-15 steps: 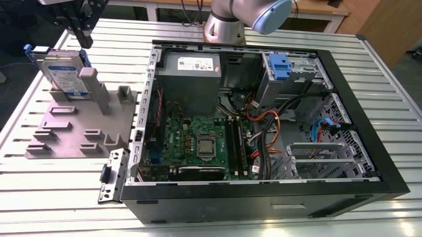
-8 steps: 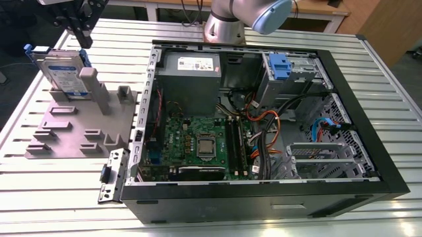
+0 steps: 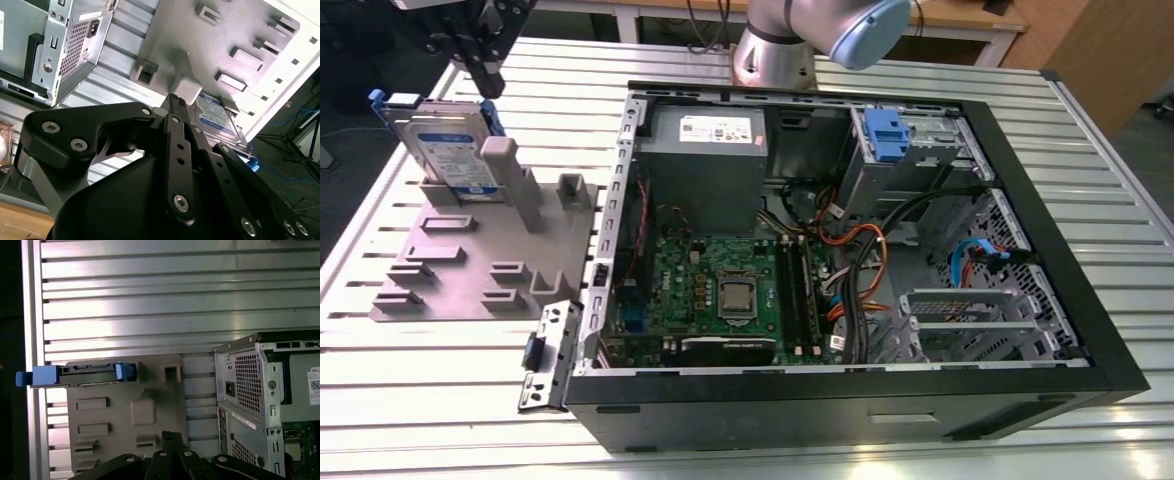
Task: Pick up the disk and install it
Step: 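Reach for the disk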
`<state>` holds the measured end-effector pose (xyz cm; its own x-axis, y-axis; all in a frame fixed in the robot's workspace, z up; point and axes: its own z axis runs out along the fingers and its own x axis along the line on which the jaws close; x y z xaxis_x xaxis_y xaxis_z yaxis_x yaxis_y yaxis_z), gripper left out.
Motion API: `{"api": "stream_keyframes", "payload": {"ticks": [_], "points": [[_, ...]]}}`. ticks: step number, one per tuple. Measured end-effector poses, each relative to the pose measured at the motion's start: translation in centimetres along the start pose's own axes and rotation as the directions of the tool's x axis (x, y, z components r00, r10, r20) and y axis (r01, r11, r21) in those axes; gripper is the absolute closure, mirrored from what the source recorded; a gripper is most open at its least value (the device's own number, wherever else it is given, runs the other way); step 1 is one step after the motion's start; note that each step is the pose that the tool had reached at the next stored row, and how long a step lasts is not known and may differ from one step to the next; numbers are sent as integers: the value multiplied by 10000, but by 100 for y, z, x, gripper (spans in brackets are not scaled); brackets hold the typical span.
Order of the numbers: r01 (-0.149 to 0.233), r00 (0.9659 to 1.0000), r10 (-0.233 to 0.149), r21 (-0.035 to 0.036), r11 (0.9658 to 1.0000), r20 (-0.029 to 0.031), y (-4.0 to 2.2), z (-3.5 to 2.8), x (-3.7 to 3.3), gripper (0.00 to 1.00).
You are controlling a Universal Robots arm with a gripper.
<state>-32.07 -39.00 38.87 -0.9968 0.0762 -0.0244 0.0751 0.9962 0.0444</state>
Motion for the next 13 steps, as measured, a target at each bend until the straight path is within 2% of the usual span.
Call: {"api": "stream_keyframes", "payload": {"ticks": [13], "points": [[0, 10000, 0, 0, 10000, 1, -9, 0, 109, 89]]}}
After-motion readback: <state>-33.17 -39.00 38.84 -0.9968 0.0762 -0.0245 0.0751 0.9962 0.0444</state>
